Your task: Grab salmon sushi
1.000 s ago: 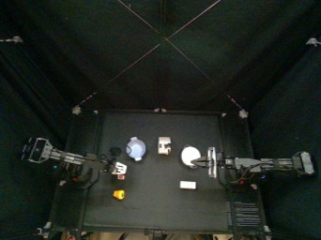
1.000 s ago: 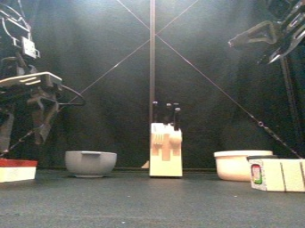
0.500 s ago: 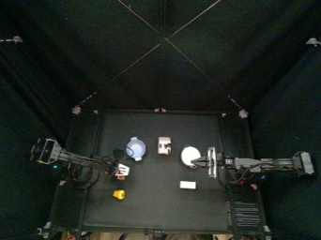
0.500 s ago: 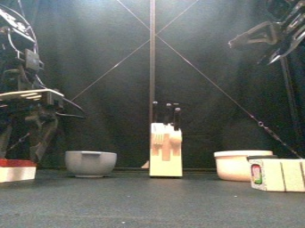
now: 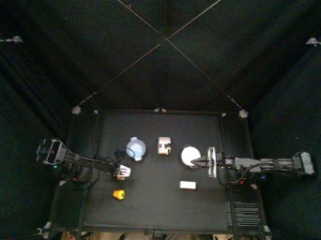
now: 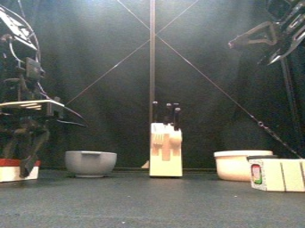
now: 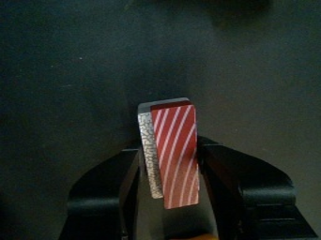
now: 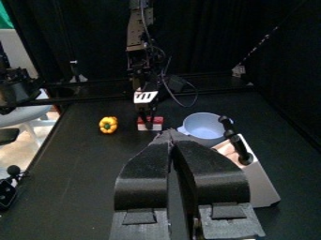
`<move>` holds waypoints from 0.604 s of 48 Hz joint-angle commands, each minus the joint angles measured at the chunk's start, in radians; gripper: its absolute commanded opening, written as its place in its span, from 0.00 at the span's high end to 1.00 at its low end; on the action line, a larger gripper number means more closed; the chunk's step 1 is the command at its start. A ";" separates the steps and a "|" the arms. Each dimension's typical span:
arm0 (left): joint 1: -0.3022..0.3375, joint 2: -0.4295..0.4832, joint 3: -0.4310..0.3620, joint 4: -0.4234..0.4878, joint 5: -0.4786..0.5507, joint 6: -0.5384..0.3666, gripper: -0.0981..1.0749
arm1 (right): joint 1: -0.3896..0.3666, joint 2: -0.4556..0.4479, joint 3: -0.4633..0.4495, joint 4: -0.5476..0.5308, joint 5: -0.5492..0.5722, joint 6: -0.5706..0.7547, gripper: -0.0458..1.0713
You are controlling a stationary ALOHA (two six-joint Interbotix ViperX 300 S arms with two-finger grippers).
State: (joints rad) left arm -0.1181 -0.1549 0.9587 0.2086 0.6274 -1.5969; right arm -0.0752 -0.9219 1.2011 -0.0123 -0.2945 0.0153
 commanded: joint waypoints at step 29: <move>0.006 -0.249 0.023 0.002 0.026 -0.002 0.44 | -0.017 0.008 -0.008 -0.021 -0.005 0.000 0.94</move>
State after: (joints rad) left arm -0.1135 -0.3988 0.9940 0.2071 0.6565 -1.5984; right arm -0.0874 -0.9219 1.2026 -0.0307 -0.2945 0.0153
